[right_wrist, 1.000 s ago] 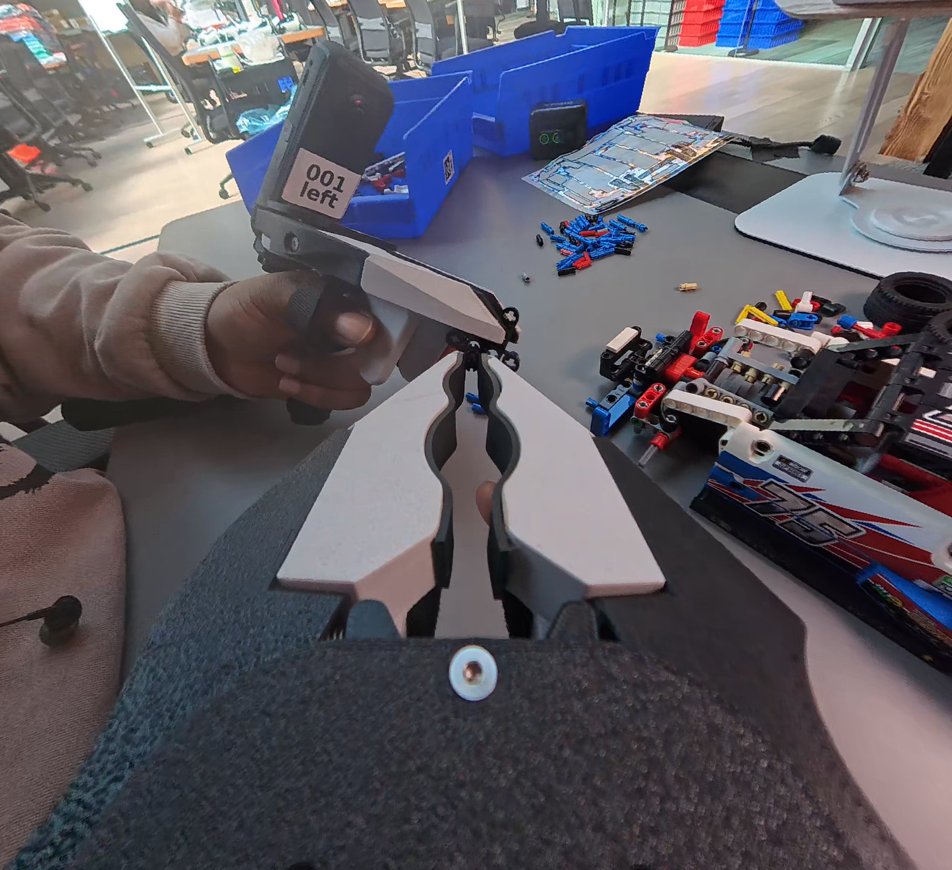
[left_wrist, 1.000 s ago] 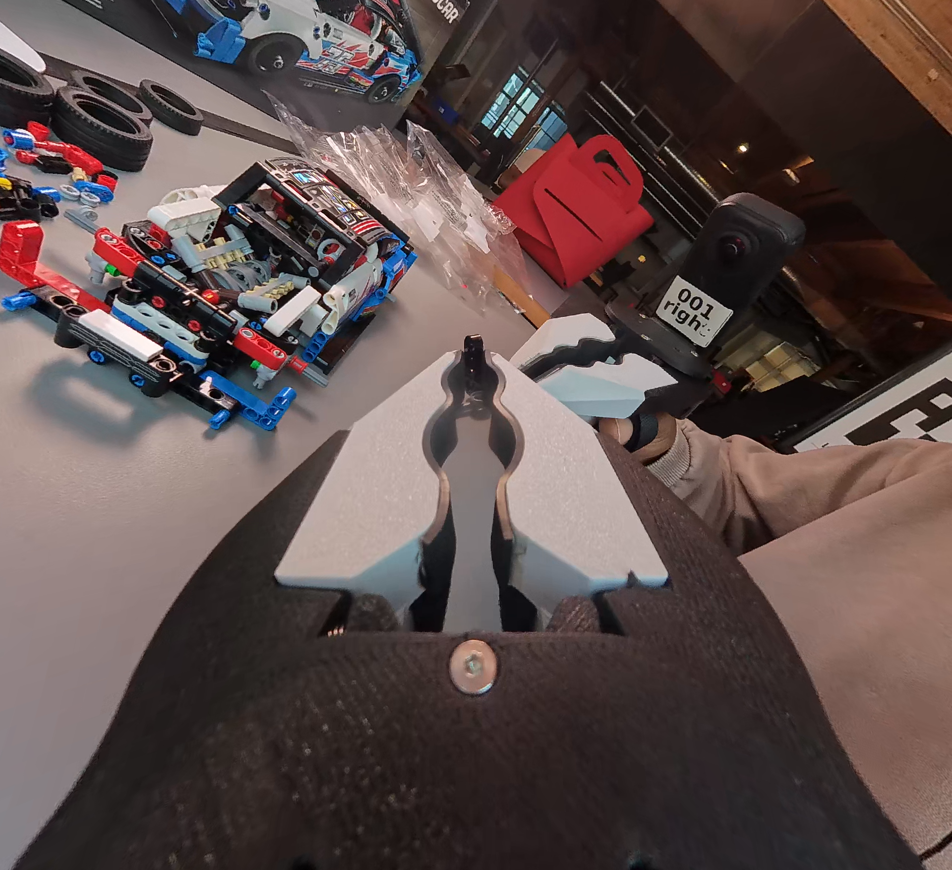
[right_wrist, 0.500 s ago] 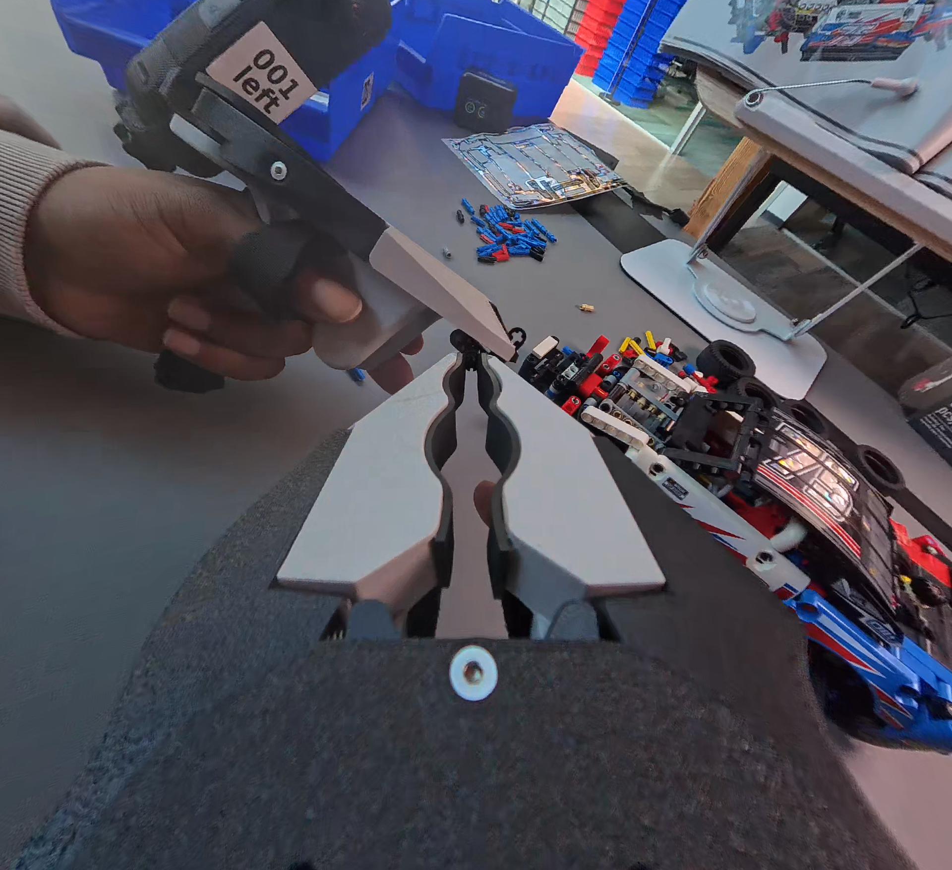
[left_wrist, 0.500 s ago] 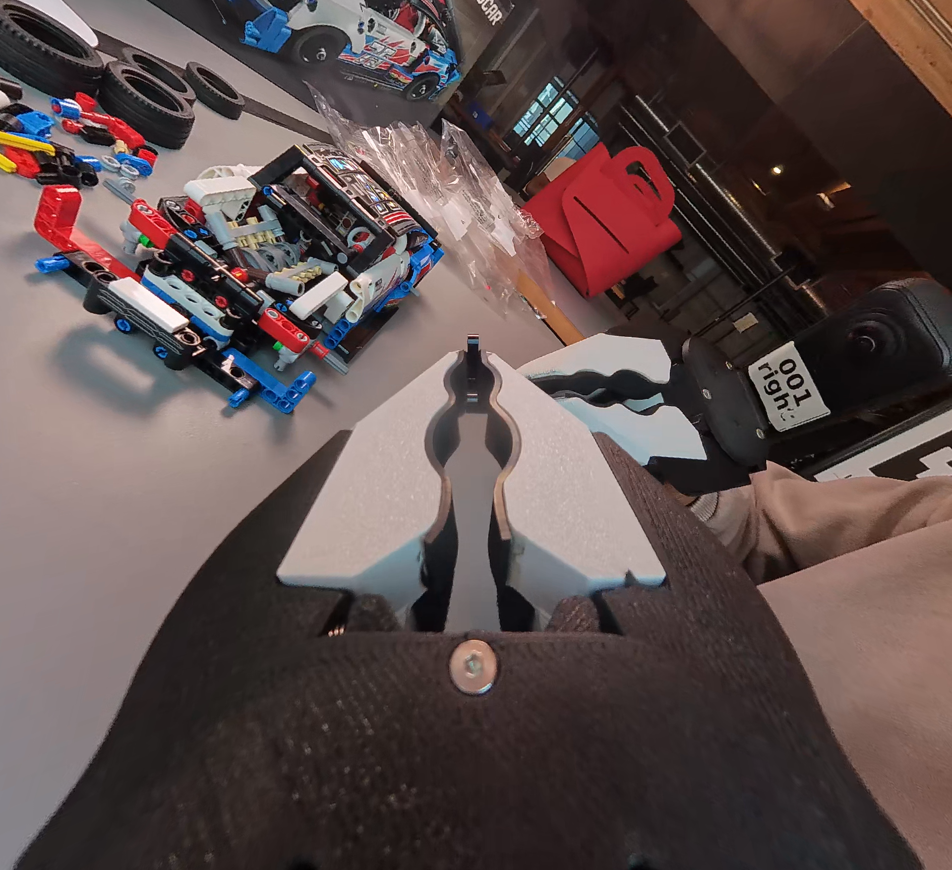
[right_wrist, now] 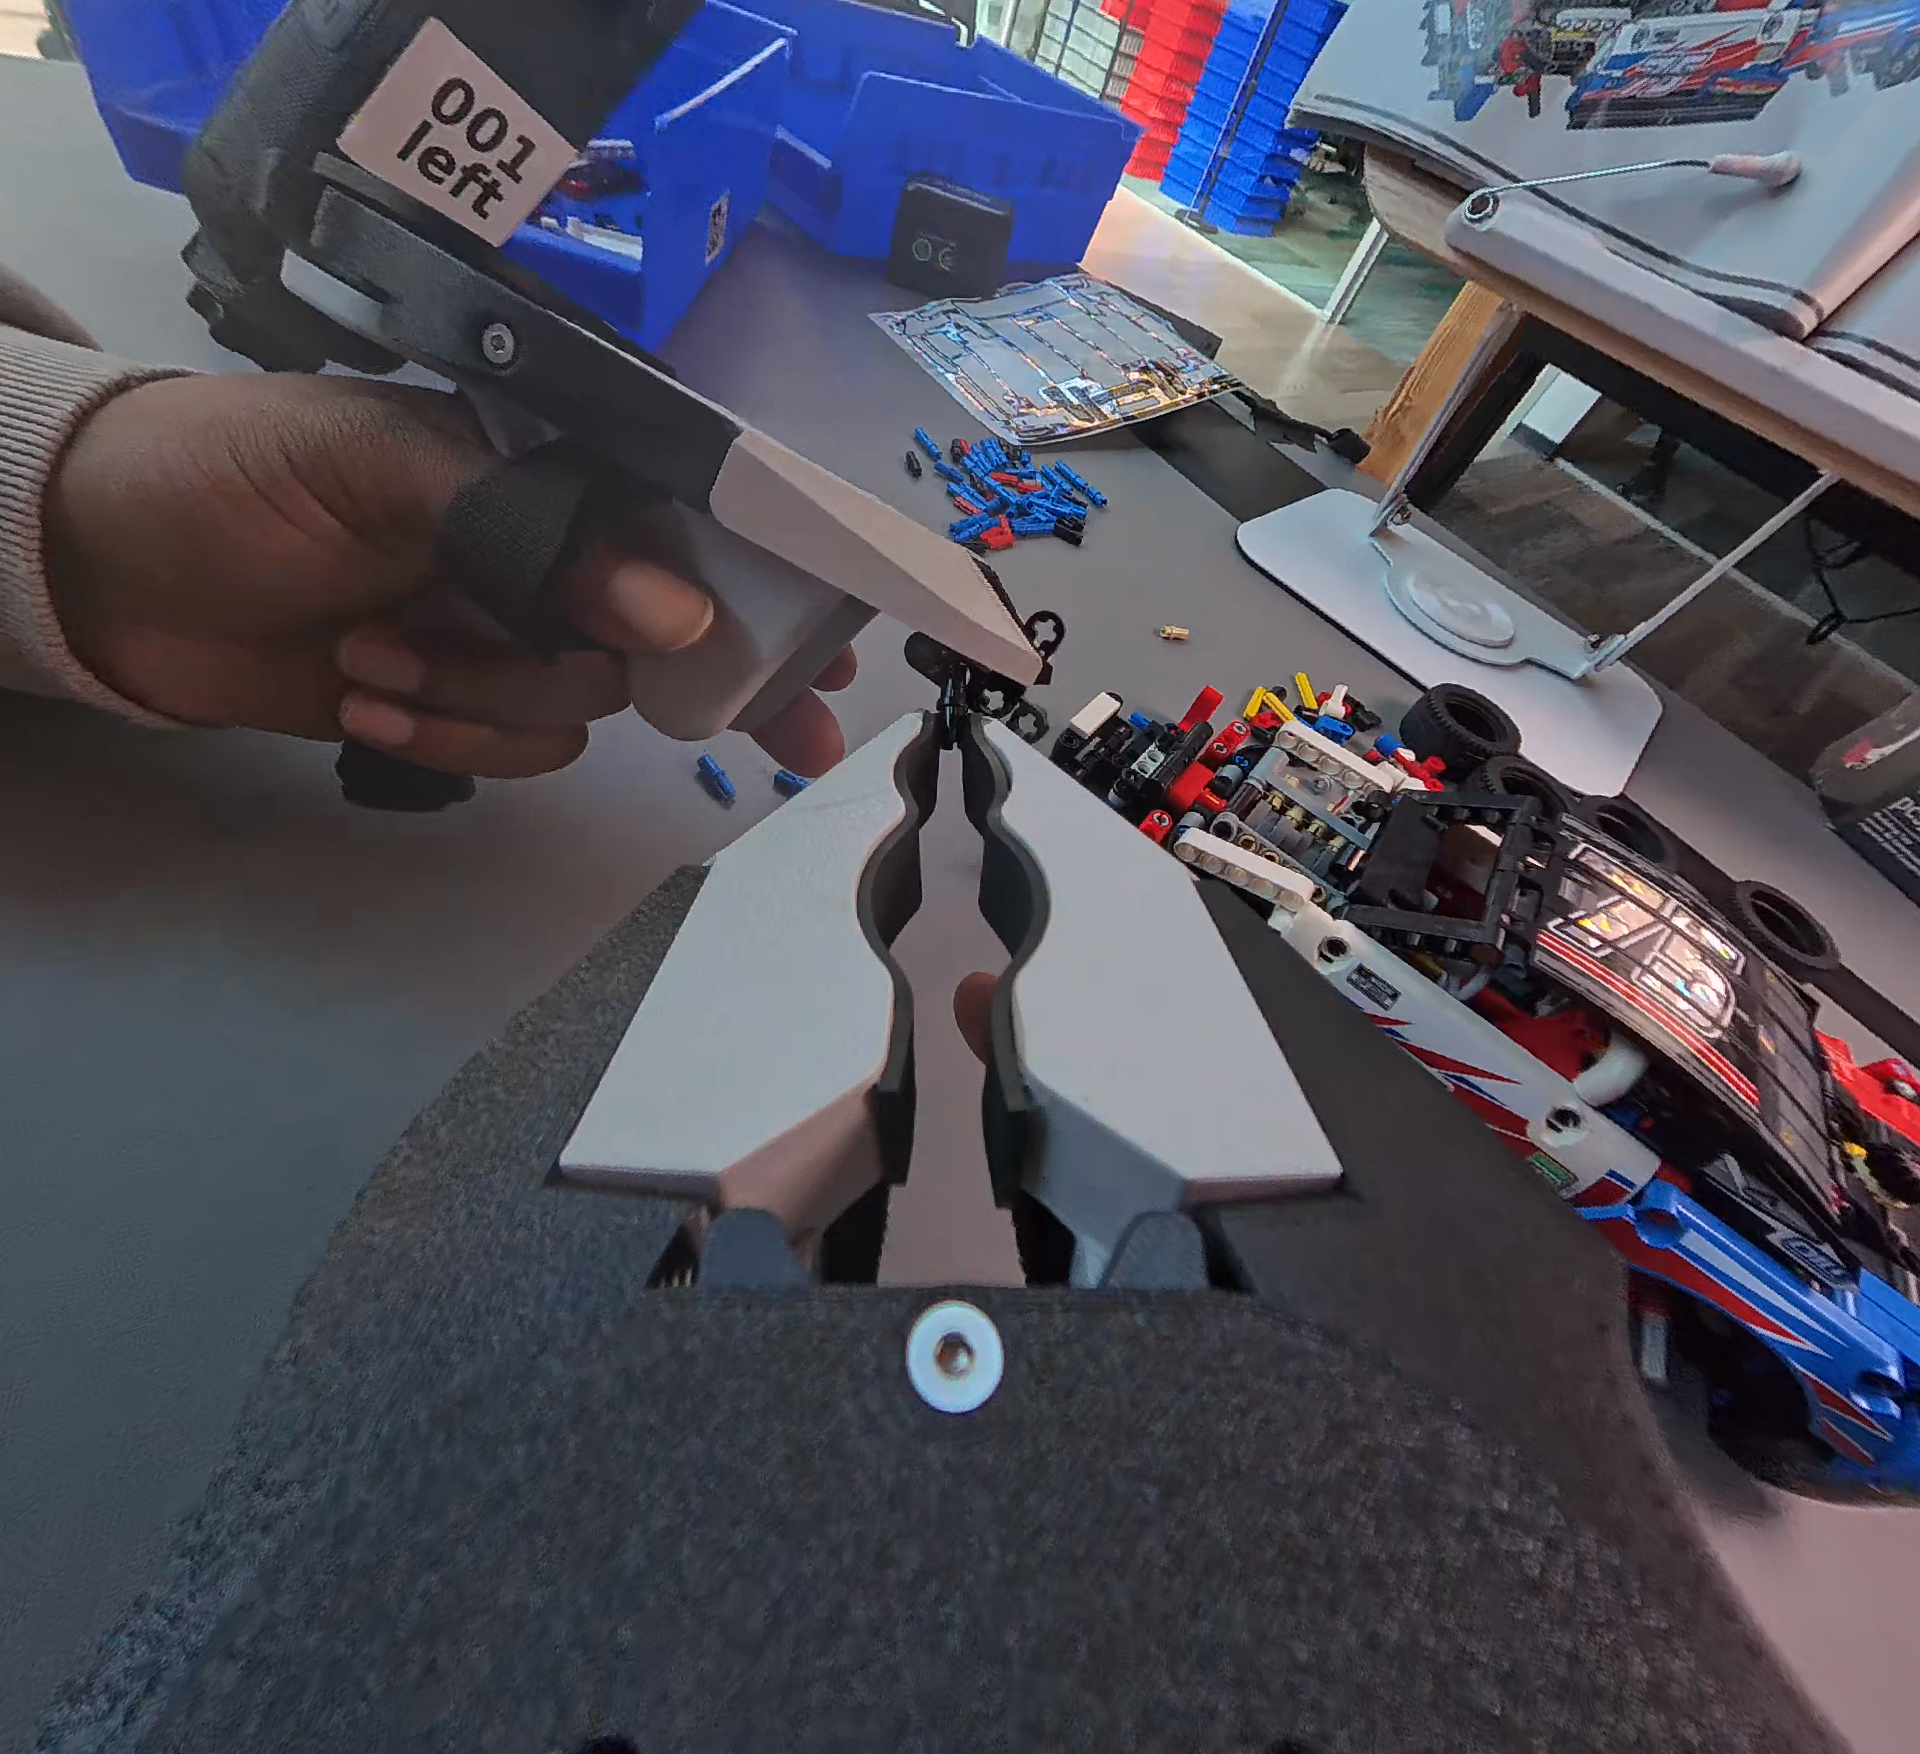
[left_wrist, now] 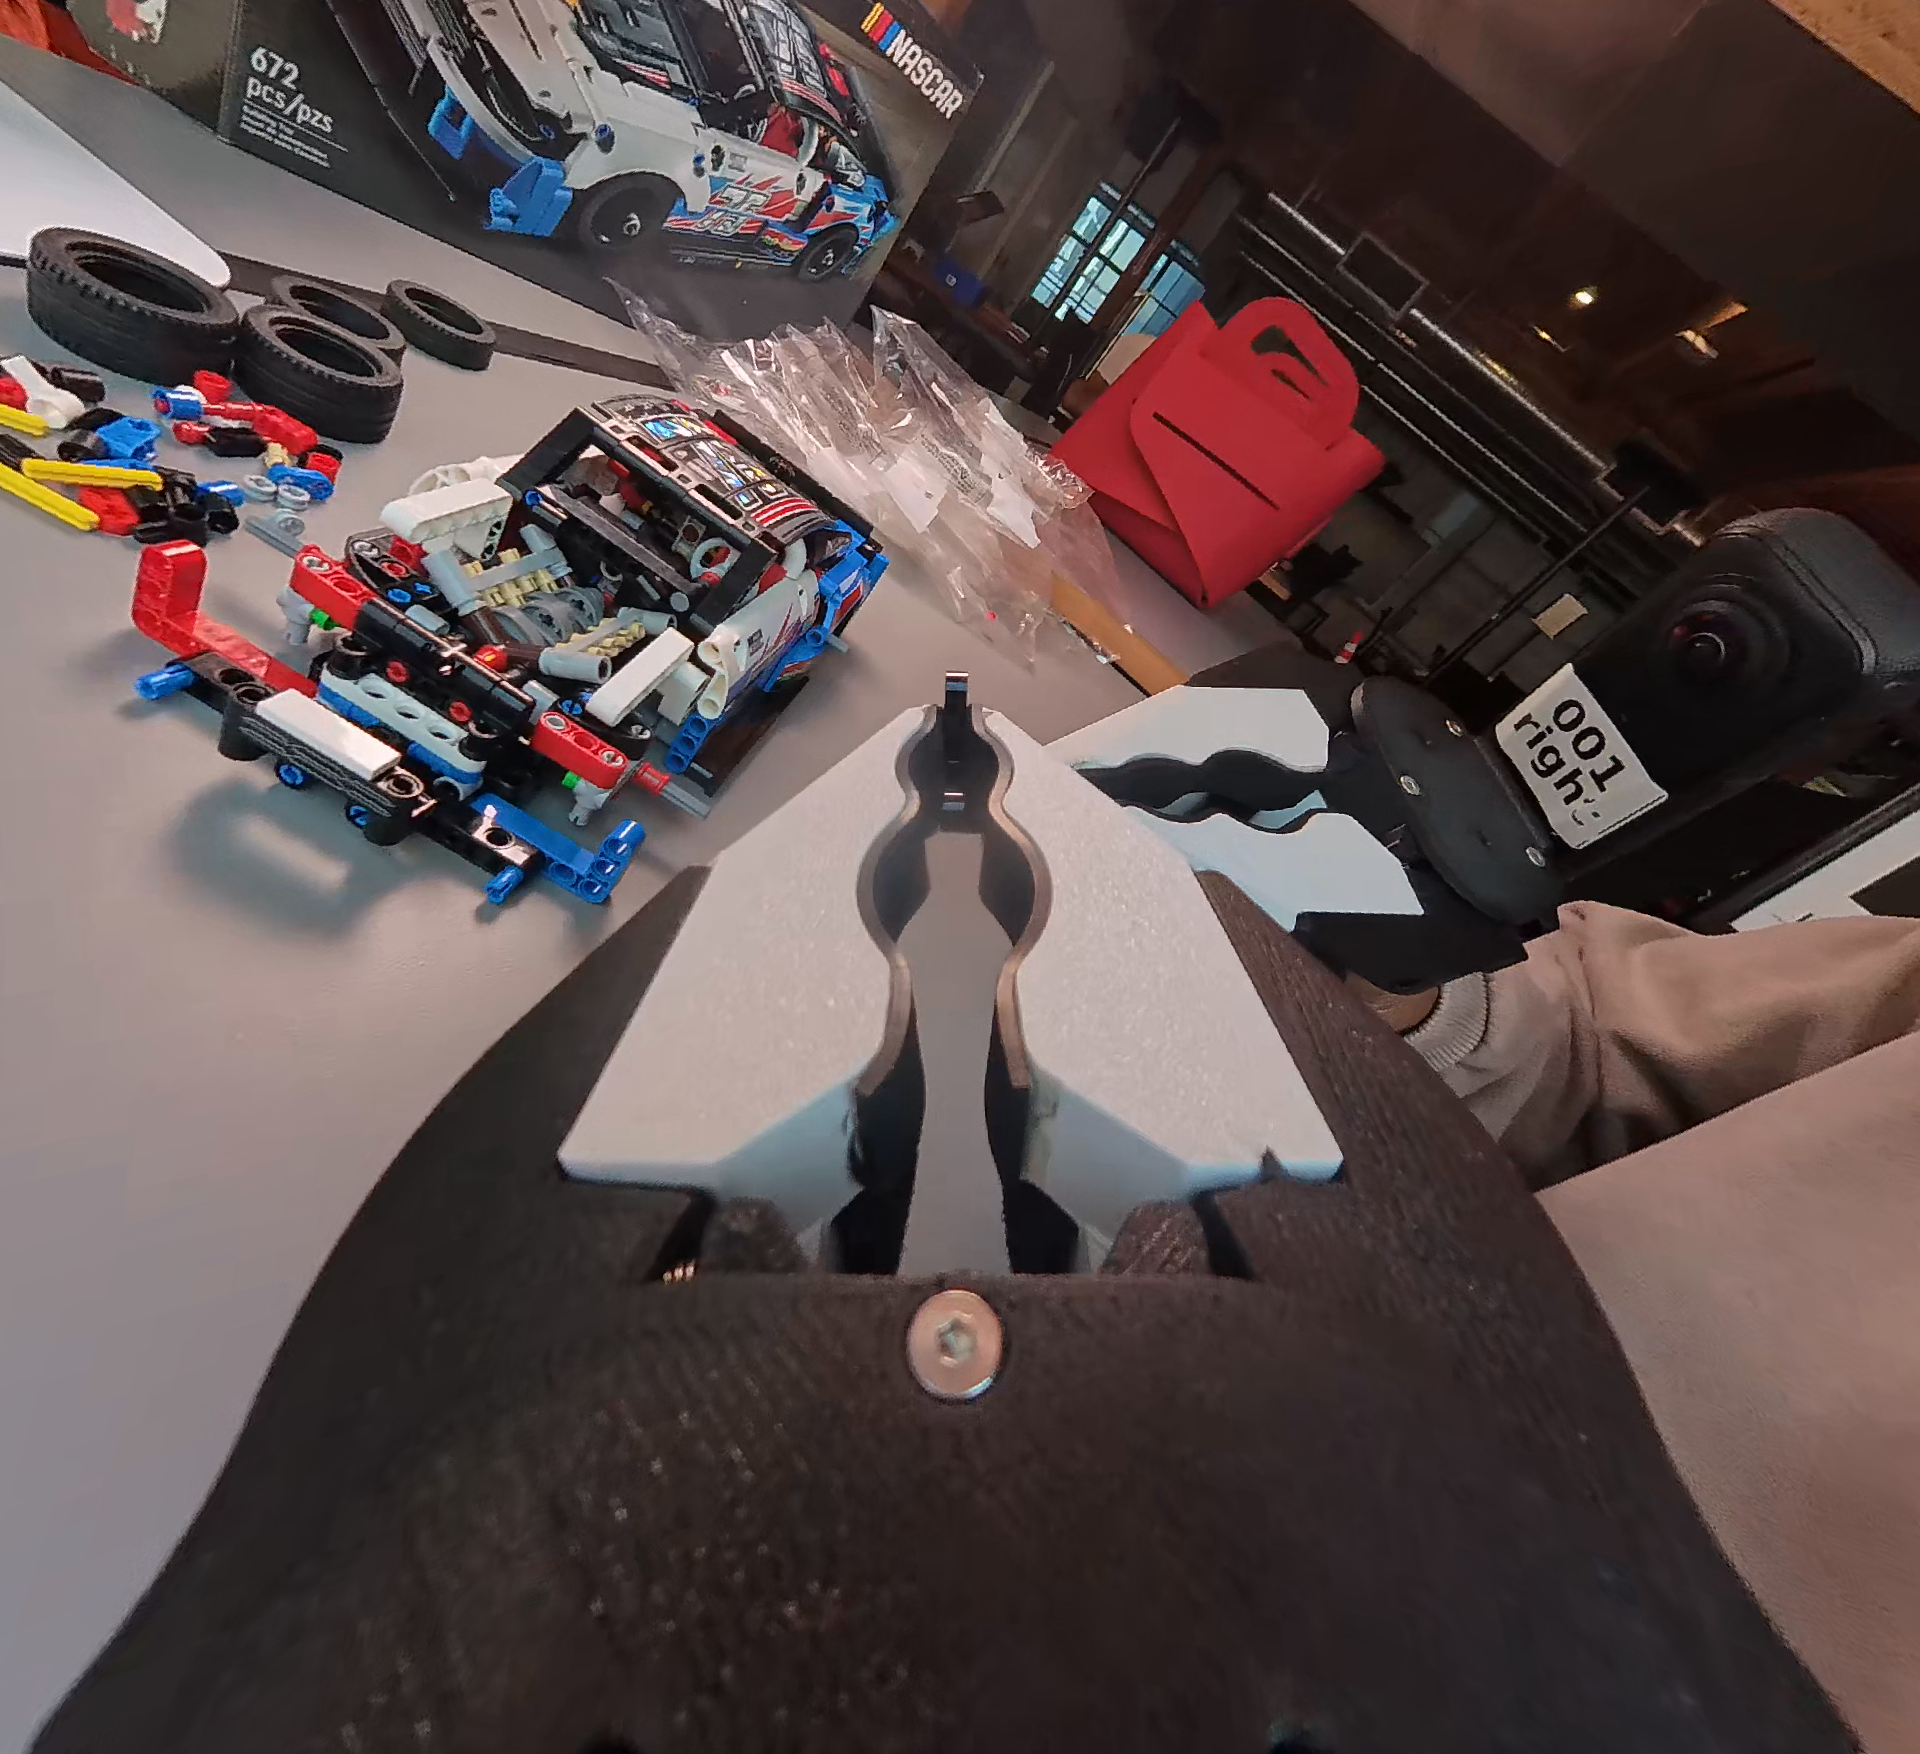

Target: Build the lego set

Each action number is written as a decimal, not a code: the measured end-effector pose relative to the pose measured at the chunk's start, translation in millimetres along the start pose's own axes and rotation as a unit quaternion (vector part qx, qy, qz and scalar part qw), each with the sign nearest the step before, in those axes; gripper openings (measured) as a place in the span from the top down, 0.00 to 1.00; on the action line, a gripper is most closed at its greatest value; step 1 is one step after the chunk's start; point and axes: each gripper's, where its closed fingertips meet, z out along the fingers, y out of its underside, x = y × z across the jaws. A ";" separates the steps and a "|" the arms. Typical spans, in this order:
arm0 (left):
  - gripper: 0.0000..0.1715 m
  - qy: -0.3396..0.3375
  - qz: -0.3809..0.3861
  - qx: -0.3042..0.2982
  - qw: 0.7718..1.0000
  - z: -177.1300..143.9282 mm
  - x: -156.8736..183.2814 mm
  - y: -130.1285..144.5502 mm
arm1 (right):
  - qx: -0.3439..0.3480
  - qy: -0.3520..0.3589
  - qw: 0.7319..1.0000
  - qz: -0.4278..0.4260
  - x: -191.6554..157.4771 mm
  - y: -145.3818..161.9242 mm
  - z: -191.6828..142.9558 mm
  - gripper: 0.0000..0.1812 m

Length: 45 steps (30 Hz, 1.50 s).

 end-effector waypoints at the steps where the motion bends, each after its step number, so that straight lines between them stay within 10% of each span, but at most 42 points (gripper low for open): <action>1: 0.99 0.002 -0.007 0.002 1.000 -0.3 -0.3 -0.6 | 0.001 -0.002 1.000 0.004 -0.1 -0.7 0.0 0.99; 13: 0.99 0.006 -0.041 0.010 0.999 -0.5 -9.7 0.0 | -0.002 -0.036 0.996 0.085 3.2 6.1 2.7 0.99; 19: 0.99 -0.006 -0.005 -0.133 0.991 1.3 -14.3 41.8 | 0.005 -0.043 0.995 0.085 25.1 9.4 -6.6 0.99; 26: 0.98 -0.008 0.077 -0.310 0.948 1.2 -0.8 105.6 | -0.032 -0.080 0.993 0.086 29.5 29.8 -7.5 0.99; 32: 0.80 -0.012 0.145 -0.313 0.939 -5.3 -5.9 94.2 | -0.045 -0.089 0.992 0.070 25.9 36.1 -5.9 0.99; 40: 0.86 0.039 0.332 -0.379 0.863 -27.9 -8.8 113.6 | -0.068 -0.184 0.980 0.031 6.8 46.1 -16.4 0.99; 45: 0.94 0.044 0.331 -0.389 0.859 -22.3 3.1 124.7 | -0.076 -0.218 0.973 0.024 -4.0 52.2 -19.4 0.99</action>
